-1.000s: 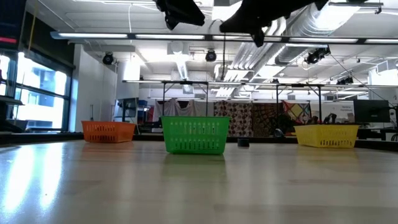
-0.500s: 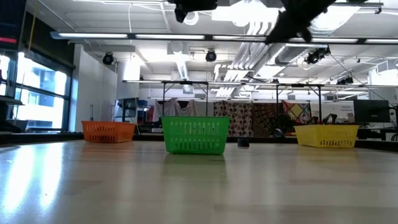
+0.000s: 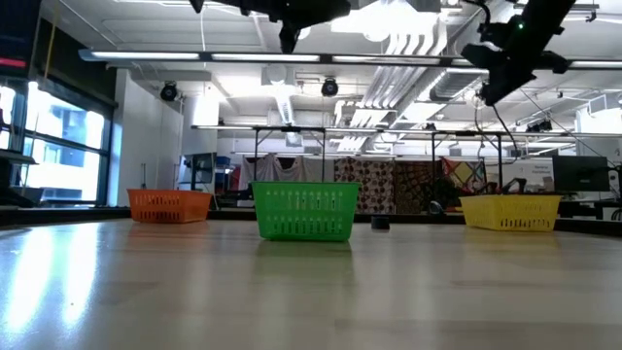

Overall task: Sort rubber bands into baskets
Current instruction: Put the purple rubber band into the yellow bin

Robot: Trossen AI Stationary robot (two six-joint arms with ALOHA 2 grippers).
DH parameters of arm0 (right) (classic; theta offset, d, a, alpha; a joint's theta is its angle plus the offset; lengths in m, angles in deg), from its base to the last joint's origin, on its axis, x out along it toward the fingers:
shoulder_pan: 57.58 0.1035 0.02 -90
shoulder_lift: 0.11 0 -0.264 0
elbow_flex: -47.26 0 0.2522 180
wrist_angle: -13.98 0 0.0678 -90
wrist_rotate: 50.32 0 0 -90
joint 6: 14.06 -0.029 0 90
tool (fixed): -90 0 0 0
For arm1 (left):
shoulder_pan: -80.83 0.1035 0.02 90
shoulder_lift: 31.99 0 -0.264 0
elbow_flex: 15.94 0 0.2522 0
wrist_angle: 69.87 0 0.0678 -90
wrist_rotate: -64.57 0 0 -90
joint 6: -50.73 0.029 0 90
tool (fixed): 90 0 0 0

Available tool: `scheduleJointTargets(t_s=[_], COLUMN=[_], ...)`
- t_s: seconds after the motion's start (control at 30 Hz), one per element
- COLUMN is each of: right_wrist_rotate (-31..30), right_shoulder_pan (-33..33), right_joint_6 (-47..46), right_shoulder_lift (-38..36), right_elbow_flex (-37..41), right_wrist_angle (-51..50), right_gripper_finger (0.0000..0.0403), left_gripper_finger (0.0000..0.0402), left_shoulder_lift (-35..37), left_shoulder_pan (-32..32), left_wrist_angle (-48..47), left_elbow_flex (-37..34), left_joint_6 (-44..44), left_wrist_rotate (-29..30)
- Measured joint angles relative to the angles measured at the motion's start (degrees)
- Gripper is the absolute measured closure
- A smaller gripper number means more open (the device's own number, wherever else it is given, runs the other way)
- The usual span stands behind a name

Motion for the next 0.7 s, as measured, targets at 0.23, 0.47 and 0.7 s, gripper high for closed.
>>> scheduleJointTargets(t_s=[0.23, 0.47, 0.7], right_wrist_rotate=[-3.2, -1.2, 2.1], right_shoulder_pan=[-6.0, -9.8, -12.2], right_joint_6=[-6.2, -7.9, -11.7], right_shoulder_lift=[1.7, 3.2, 3.4], right_elbow_flex=[3.2, 10.3, 17.9], right_wrist_angle=[-2.7, 4.1, 10.6], right_gripper_finger=[0.0403, 0.0403, 0.0403], left_gripper_finger=[0.0401, 0.0401, 0.0402], left_shoulder_lift=[0.0, 0.4, 0.5], left_shoulder_pan=[0.1, 0.1, 0.1], left_wrist_angle=[2.6, 6.0, 5.9], left_elbow_flex=[-2.3, -5.3, -5.3], left_joint_6=[-1.0, -4.2, -4.3], left_wrist_rotate=[1.1, 0.6, 0.6])
